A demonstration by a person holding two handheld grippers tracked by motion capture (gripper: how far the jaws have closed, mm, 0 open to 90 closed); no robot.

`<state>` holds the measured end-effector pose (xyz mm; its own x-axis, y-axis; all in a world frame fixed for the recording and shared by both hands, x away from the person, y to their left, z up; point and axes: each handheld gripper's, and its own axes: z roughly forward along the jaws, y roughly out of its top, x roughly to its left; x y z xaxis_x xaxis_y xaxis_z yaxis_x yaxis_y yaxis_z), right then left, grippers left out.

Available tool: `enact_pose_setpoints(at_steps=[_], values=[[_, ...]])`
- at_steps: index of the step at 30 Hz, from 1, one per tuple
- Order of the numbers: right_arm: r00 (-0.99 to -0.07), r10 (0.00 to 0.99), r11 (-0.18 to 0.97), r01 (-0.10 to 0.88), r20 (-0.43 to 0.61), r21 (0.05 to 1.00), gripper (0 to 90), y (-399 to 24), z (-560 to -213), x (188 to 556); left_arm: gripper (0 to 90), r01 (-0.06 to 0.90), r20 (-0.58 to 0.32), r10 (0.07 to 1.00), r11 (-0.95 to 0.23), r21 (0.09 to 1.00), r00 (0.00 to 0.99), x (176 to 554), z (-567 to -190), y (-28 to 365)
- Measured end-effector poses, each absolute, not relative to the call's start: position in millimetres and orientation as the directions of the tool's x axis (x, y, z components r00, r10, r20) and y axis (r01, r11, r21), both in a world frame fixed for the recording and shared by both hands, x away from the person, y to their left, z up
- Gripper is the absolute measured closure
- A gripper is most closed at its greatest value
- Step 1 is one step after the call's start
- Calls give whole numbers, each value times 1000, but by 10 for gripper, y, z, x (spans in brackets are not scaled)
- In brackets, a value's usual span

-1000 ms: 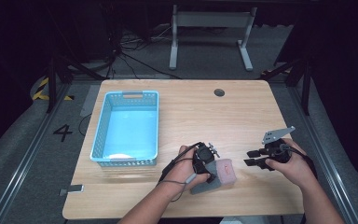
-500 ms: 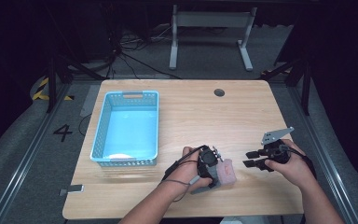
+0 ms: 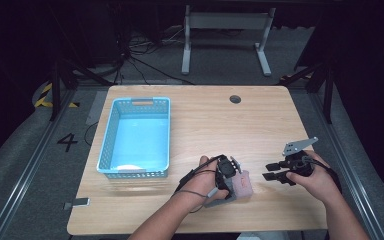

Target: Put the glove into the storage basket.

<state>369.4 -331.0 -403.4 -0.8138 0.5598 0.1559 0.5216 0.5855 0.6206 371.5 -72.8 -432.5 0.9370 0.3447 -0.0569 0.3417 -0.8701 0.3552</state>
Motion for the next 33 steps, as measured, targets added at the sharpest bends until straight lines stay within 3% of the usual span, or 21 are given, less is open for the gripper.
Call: enact_pose_setpoints(at_steps=[2, 7, 11, 33], values=[[-812, 562, 585, 525, 159, 618, 575, -3319, -4036, 3689, 349, 348, -57, 351, -871, 347, 935, 3728, -4310, -725], [-812, 562, 587, 527, 159, 615, 571, -3323, -4042, 3678, 583, 374, -86, 367, -866, 331, 926, 3743, -4278, -706], [-810, 563, 585, 530, 162, 615, 571, -3330, -4041, 3672, 671, 398, -97, 389, -855, 332, 916, 3743, -4272, -704], [-806, 569, 578, 532, 161, 619, 567, -3362, -4036, 3708, 701, 431, -128, 417, -807, 404, 900, 3764, -3810, -409]])
